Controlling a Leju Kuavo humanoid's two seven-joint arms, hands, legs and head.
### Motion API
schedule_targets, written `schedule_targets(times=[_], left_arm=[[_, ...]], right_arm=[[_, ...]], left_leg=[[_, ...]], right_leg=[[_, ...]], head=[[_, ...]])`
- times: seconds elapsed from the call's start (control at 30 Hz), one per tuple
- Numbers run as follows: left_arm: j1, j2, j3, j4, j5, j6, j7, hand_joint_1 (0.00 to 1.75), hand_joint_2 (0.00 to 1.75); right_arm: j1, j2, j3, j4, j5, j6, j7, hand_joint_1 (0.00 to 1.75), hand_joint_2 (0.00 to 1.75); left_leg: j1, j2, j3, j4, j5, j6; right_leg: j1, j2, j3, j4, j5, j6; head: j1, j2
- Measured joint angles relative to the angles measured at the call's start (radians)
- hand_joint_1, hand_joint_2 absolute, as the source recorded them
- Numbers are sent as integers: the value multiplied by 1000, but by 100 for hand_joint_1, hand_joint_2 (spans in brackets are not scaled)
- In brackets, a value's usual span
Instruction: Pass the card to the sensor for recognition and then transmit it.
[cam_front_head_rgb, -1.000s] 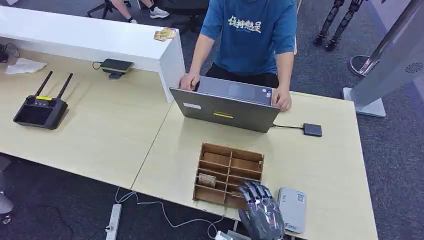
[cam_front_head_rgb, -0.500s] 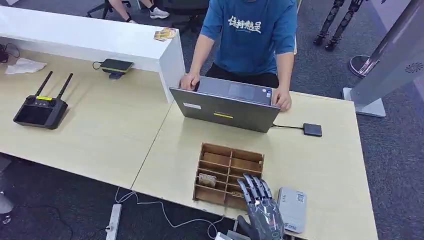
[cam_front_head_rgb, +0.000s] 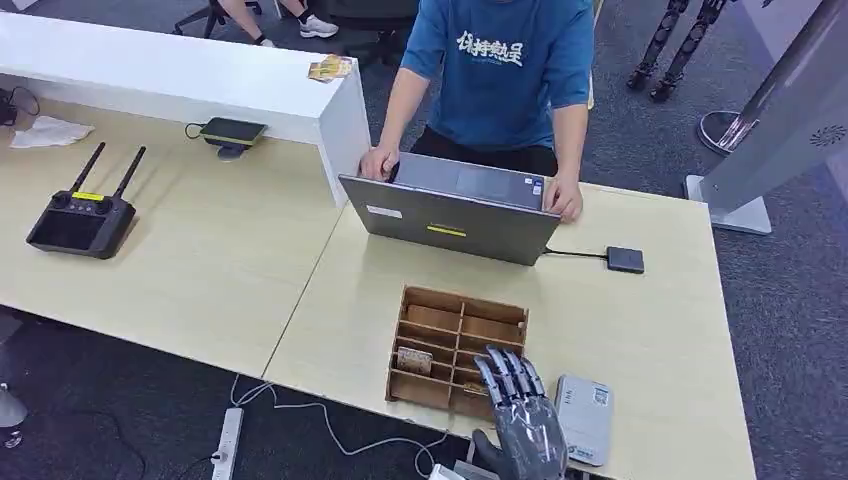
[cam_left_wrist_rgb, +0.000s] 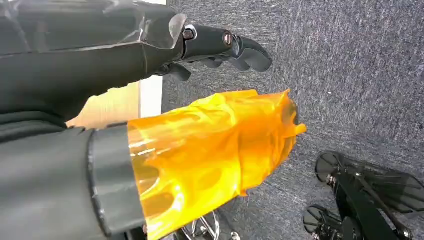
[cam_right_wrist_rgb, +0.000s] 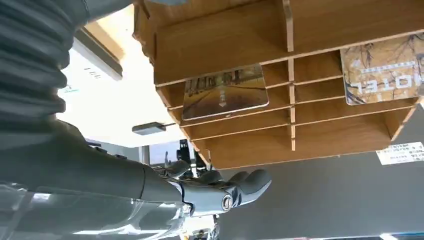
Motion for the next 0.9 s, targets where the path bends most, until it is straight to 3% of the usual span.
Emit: schedule_targets(times=[0.07,0.1,0.9], left_arm=[[0,0,0,0,-2,0,0,0,0],[0,0,0,0,-2,0,0,0,0],[0,0,0,0,2,0,0,0,0]], right_arm=[[0,2,0,1,-3,0,0,154,175],[0,4,0,2,-10,0,-2,164,175],[-1,8,-6,8,-51,-2,-13,168,175]], left_leg=[[0,0,0,0,0,0],[0,0,0,0,0,0],[0,0,0,0,0,0]], right_leg=[[0,0,0,0,0,0],[0,0,0,0,0,0],[0,0,0,0,0,0]], head=[[0,0],[0,0],[0,0]])
